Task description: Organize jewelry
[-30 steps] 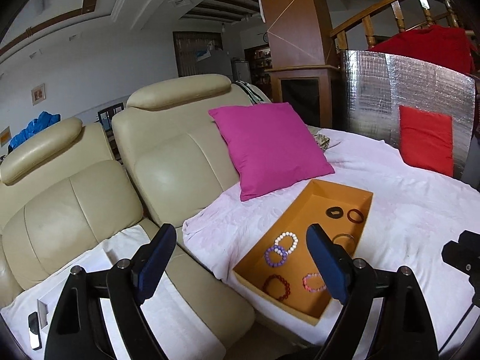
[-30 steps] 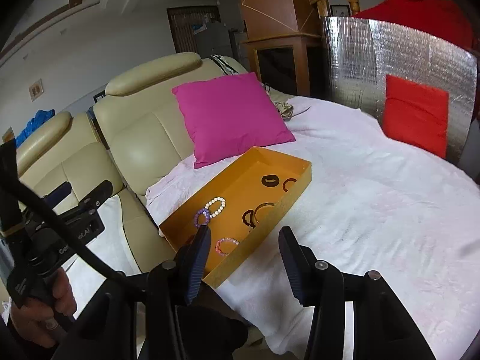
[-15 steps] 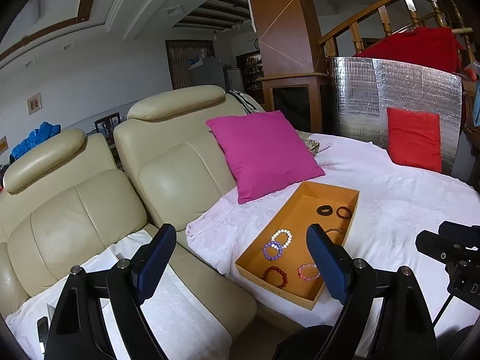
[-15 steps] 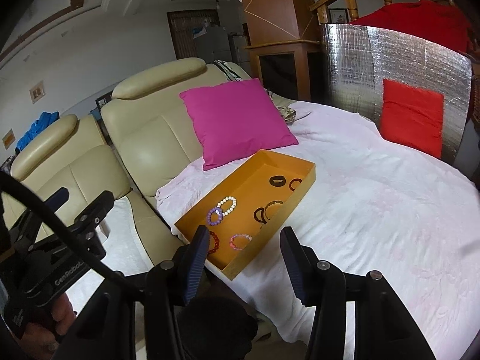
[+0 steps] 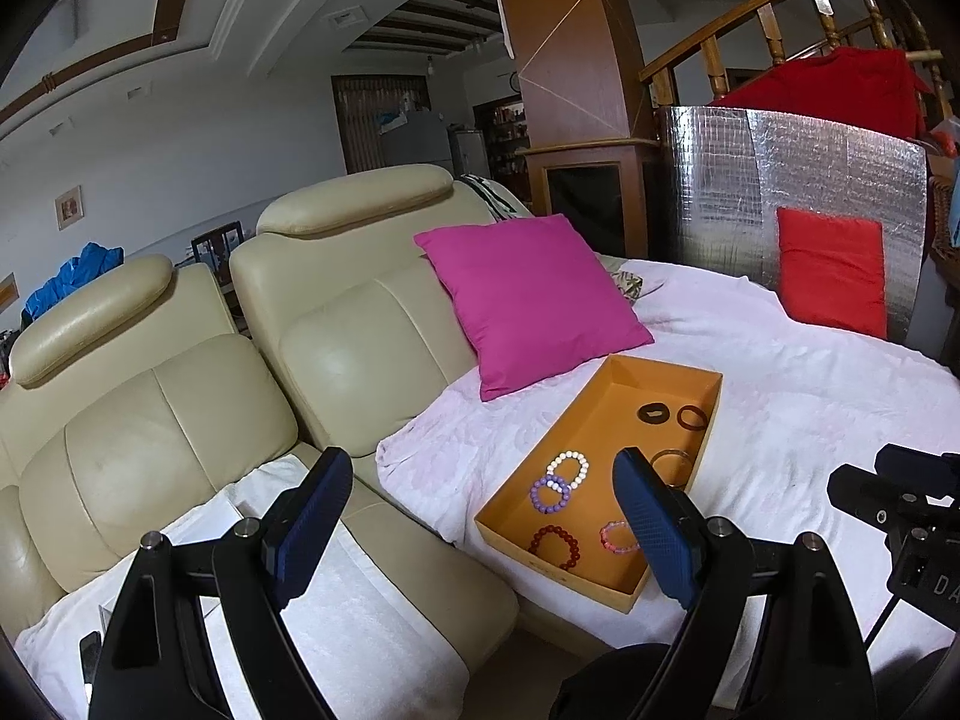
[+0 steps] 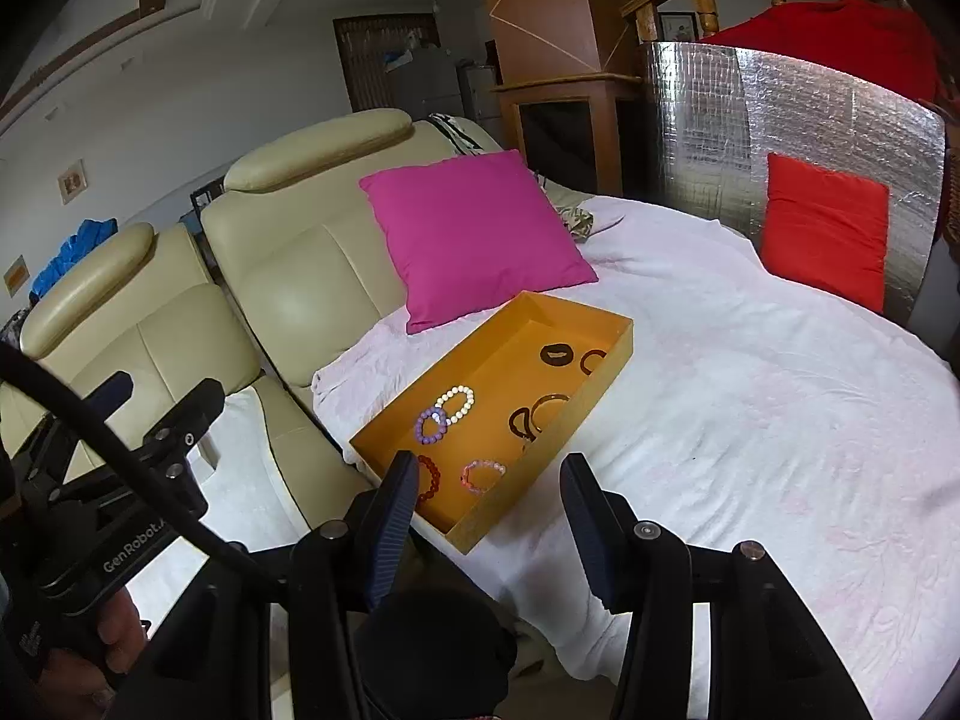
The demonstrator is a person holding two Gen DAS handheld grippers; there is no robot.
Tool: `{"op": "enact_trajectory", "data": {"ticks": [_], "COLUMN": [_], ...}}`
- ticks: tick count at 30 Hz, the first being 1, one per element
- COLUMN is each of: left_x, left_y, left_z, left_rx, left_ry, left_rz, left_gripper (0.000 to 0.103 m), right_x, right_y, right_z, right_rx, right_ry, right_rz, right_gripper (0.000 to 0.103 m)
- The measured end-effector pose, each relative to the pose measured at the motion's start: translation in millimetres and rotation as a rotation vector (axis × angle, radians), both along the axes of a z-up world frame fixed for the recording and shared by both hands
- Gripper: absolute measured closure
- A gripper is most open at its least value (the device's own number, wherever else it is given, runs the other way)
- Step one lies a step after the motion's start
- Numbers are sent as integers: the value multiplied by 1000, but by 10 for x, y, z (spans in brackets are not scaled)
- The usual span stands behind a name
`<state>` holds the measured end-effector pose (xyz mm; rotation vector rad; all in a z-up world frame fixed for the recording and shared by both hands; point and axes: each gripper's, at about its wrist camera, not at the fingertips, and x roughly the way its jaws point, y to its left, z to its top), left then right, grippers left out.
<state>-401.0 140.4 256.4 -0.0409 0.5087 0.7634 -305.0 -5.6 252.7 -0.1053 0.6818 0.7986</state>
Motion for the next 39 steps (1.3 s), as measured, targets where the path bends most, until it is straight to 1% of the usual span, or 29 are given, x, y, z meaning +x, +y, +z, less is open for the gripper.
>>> {"op": "enact_trajectory", "data": {"ticks": [7, 22, 39], "left_x": [18, 69, 90], "left_y": [33, 87, 266], "left_z": [-6, -47, -154], "left_rx": [-6, -10, -43], "left_ry": [5, 23, 39], "left_rz": [6, 19, 39], "left_gripper": [14, 14, 14], "right_x": [6, 78, 157], "right_y": [4, 62, 199], "right_z": [-3, -41, -122], "right_rx": [-2, -8, -37], "right_ry": [-9, 8, 17], "right_rz": [-1, -8, 0], "right_gripper": [50, 49, 49]}}
